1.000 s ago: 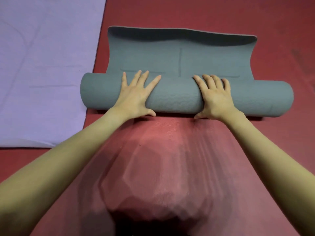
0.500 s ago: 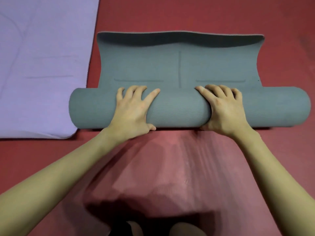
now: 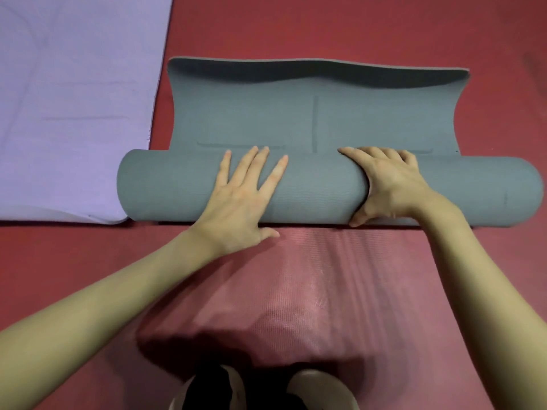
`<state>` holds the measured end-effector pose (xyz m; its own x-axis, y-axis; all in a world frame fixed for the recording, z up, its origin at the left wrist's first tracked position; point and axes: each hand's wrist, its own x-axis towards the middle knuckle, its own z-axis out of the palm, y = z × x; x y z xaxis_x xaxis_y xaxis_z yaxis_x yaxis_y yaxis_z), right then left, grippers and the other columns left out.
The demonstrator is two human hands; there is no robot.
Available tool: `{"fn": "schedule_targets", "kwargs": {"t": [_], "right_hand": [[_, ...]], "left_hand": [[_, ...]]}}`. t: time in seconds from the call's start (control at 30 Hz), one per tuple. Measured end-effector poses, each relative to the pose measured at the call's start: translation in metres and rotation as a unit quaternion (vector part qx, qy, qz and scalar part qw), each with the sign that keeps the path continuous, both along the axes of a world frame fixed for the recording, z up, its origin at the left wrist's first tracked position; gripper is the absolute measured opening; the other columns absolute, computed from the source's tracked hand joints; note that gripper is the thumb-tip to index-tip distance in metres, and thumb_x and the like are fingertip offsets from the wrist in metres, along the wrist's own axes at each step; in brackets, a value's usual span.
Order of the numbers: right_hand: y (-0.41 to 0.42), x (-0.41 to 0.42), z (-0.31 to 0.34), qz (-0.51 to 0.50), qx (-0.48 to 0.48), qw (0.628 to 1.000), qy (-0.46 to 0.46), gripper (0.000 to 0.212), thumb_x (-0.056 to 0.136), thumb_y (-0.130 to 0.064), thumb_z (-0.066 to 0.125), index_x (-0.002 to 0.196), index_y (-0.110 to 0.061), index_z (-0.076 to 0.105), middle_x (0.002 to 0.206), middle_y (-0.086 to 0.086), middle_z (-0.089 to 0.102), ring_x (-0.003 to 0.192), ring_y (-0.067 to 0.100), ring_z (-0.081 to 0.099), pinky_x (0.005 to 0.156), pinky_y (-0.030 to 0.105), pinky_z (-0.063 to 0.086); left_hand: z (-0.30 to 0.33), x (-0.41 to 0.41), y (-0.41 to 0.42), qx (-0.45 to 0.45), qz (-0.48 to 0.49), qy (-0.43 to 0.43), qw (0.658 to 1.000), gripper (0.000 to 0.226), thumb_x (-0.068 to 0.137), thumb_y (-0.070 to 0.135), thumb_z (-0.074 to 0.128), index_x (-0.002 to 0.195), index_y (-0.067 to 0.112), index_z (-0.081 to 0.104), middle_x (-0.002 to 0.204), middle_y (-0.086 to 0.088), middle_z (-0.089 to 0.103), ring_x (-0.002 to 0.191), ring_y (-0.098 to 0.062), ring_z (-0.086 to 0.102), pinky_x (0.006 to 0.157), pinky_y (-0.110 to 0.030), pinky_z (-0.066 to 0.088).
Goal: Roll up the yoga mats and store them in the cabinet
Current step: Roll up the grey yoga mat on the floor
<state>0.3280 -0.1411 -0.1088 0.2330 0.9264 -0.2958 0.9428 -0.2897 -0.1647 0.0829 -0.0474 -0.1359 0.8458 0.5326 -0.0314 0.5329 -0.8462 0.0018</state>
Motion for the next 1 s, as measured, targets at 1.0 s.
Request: {"fn": "schedule_targets", "kwargs": {"t": [1.0], "right_hand": [[0.026,0.002,-0.037,0.018,0.136,0.983,-0.123,0.133,0.056,-0.035,0.088,0.156,-0.024,0.001,0.160,0.020,0.004,0.147,0.041,-0.001,0.114,0.058,0.000]], "left_hand": [[0.007,0.033,0.087,-0.035,0.017,-0.154,0.987,0.088,0.066,0.064,0.067,0.135,0.012,0.053,0.138,-0.014,0.051,0.128,-0.033,0.046,0.109,-0.046,0.031]]}}
